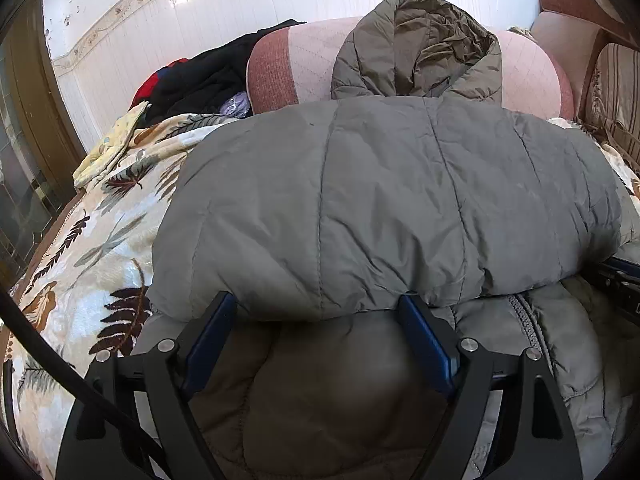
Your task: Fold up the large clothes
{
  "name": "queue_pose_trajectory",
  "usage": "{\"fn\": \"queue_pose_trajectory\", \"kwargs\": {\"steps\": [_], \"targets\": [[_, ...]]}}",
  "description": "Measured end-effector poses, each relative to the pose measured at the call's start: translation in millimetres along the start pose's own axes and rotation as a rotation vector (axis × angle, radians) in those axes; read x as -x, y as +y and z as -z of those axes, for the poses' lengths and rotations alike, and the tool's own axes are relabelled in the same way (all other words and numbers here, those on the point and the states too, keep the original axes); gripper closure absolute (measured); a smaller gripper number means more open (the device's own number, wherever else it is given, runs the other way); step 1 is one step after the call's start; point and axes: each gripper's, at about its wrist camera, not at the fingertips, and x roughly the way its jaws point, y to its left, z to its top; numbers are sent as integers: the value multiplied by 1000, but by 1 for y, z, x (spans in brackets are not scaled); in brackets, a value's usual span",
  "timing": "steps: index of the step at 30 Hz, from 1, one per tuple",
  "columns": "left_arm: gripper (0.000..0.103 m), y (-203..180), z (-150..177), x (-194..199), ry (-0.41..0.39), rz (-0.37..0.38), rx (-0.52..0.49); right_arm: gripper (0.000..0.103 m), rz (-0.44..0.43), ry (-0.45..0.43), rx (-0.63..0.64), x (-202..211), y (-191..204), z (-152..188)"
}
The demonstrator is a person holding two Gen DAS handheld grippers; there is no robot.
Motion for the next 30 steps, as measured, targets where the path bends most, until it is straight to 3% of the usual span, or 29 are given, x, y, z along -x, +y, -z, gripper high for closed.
{"fn": "queue_pose_trajectory", "kwargs": {"steps": [13, 16, 21, 30], "targets": [[19, 1, 1, -3, 13, -4, -3, 52, 2, 9, 12, -1, 2, 0], [18, 1, 1, -3, 15, -4, -3, 47, -1, 15, 21, -1, 4, 0], [17, 1, 2, -4, 23, -2, -5, 28, -26, 24, 49, -3, 10, 0], [17, 2, 2, -4, 30, 1, -4, 28, -42, 24, 37, 4, 10, 0]]}}
